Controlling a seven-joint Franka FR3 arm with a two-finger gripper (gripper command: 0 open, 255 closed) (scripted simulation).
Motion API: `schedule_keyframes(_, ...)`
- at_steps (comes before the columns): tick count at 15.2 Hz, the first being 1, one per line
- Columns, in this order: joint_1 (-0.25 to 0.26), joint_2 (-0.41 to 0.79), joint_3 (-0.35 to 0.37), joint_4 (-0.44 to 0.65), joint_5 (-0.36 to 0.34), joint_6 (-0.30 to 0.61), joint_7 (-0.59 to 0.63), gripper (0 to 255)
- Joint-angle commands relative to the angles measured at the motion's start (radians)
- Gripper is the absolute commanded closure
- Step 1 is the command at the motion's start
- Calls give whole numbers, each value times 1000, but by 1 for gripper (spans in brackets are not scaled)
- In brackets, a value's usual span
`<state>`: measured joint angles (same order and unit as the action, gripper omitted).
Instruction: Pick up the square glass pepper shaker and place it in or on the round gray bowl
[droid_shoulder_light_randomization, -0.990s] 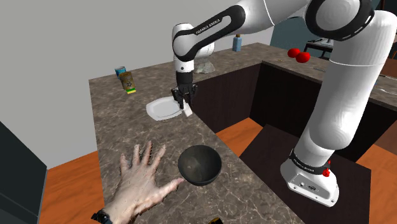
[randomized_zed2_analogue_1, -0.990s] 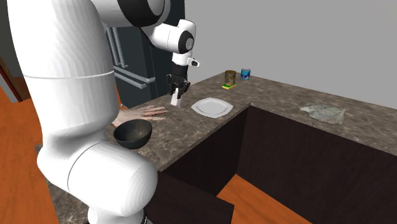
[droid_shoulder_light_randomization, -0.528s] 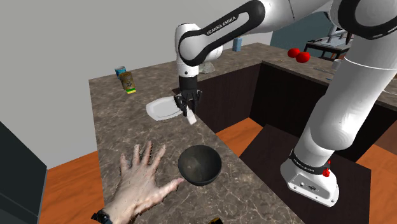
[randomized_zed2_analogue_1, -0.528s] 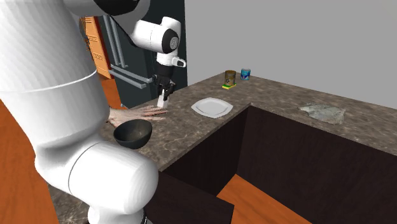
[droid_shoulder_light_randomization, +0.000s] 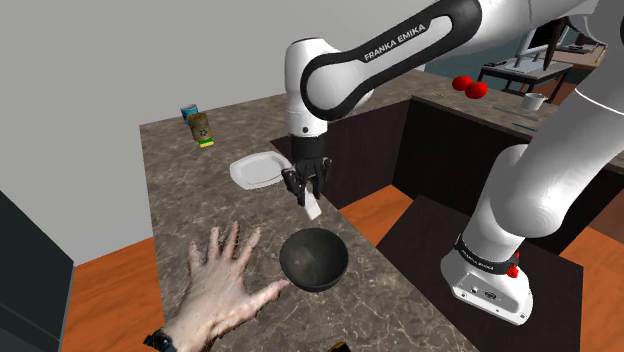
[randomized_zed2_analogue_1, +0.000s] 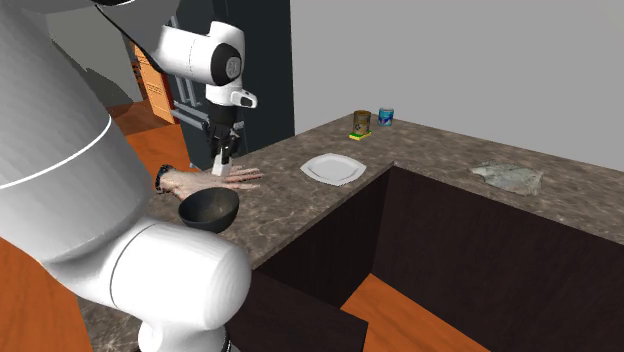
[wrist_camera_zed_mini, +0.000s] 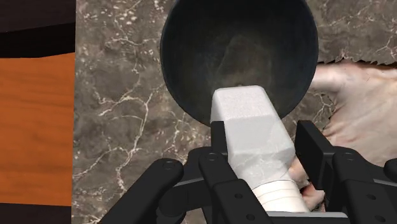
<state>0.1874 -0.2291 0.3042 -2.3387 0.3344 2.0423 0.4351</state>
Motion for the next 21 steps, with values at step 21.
schedule_keyframes(21,77,31,104,-210,94,266,49,255)
